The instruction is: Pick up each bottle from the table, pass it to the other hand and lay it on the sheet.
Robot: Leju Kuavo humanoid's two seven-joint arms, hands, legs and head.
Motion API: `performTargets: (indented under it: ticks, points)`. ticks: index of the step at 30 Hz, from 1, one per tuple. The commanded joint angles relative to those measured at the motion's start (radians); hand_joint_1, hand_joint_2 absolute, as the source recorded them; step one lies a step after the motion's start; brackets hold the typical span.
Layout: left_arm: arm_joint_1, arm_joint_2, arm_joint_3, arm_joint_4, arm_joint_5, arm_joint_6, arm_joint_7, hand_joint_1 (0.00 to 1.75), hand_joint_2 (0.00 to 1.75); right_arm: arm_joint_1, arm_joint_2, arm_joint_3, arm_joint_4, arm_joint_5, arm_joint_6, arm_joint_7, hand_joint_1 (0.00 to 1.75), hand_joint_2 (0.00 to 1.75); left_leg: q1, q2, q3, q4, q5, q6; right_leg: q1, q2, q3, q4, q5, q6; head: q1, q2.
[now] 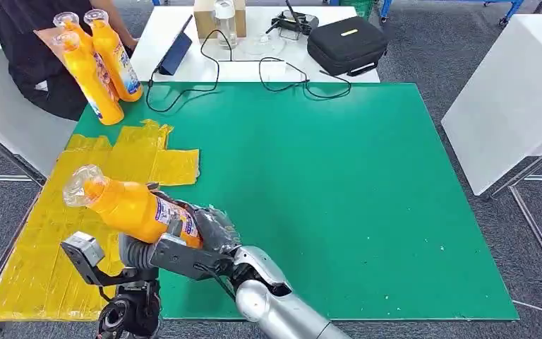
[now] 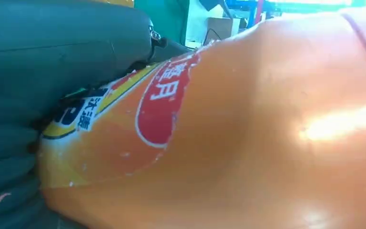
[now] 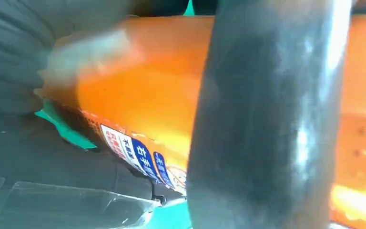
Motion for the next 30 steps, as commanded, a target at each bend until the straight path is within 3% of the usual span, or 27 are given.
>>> performTargets:
  ticks: [1, 5, 10, 15, 18, 20, 23, 24, 27, 30]
  points:
    - [-0.042, 0.004, 0.062, -0.027, -0.198, 0.178, 0.006, 1.75, 1.75, 0.097, -0.108, -0.102, -0.166, 0.035, -0.043, -0.012, 0.0, 0.0, 0.001, -0.004, 0.003, -0.001, 0.0, 0.001, 0.002, -0.005, 0.005, -0.002, -0.001, -0.002, 0.0, 0.0]
    - [-0.022, 0.005, 0.13, -0.052, -0.318, 0.269, 0.015, 1.75, 1.75, 0.244, -0.202, -0.256, -0.517, 0.06, 0.005, -0.027, 0.0, 0.0, 0.001, -0.004, 0.005, -0.001, -0.001, 0.002, 0.002, -0.006, 0.008, -0.003, -0.002, -0.003, -0.001, 0.0]
    - [-0.04, 0.016, 0.195, -0.004, -0.583, 0.429, 0.04, 1.75, 1.75, 0.353, -0.199, -0.317, -0.711, 0.126, 0.065, -0.056, 0.0, 0.0, 0.0, -0.004, 0.002, 0.0, -0.001, 0.001, 0.001, -0.006, 0.005, -0.001, -0.002, -0.002, 0.0, 0.0]
    - [-0.033, 0.025, 0.219, 0.021, -0.599, 0.444, 0.027, 1.75, 1.75, 0.371, -0.195, -0.318, -0.725, 0.137, 0.069, -0.067, 0.0, 0.0, 0.0, -0.001, 0.003, -0.001, -0.001, 0.001, 0.001, -0.003, 0.004, -0.002, -0.001, -0.003, -0.001, 0.0]
    - [-0.014, 0.053, 0.244, 0.069, -0.827, 0.647, 0.037, 1.75, 1.75, 0.398, -0.204, -0.313, -0.727, 0.136, 0.06, -0.13, 0.0, 0.0, 0.0, -0.001, 0.002, -0.001, -0.001, 0.0, 0.001, -0.002, 0.002, -0.002, 0.0, -0.002, 0.0, 0.0]
    - [0.002, 0.032, 0.314, 0.086, -1.013, 0.665, 0.052, 1.75, 1.75, 0.419, -0.226, -0.304, -0.736, 0.133, 0.057, -0.147, 0.0, 0.0, 0.0, 0.001, 0.005, -0.003, -0.001, 0.001, 0.001, -0.001, 0.005, -0.003, -0.001, -0.002, 0.0, 0.0]
    - [-0.003, 0.085, 0.294, 0.25, -1.329, 0.665, 0.283, 1.75, 1.75, 0.447, -0.274, -0.292, -0.743, 0.094, 0.053, -0.18, 0.0, 0.0, 0.0, 0.001, 0.005, -0.003, -0.001, 0.001, 0.001, -0.001, 0.006, -0.003, -0.001, -0.002, -0.001, 0.0]
    - [-0.014, 0.087, 0.292, 0.289, -1.364, 0.665, 0.301, 1.75, 1.75, 0.447, -0.278, -0.294, -0.739, 0.083, 0.055, -0.183, 0.0, 0.0, 0.0, 0.002, 0.012, -0.006, -0.003, 0.002, 0.002, -0.002, 0.013, -0.007, -0.002, -0.005, 0.0, 0.0]
    - [-0.014, 0.087, 0.292, 0.289, -1.364, 0.665, 0.301, 1.75, 1.75, 0.447, -0.278, -0.294, -0.739, 0.083, 0.055, -0.183, 0.0, 0.0, 0.0, 0.001, 0.006, -0.004, -0.001, 0.001, 0.0, -0.002, 0.007, -0.004, -0.001, -0.002, 0.0, 0.0]
    - [-0.036, 0.08, 0.292, 0.385, -1.596, 0.665, 0.379, 1.75, 1.75, 0.431, -0.287, -0.286, -0.715, 0.069, 0.069, -0.178, 0.0, 0.0, -0.001, 0.0, 0.004, -0.003, -0.001, 0.001, 0.0, -0.002, 0.004, -0.002, -0.001, -0.002, -0.001, 0.0]
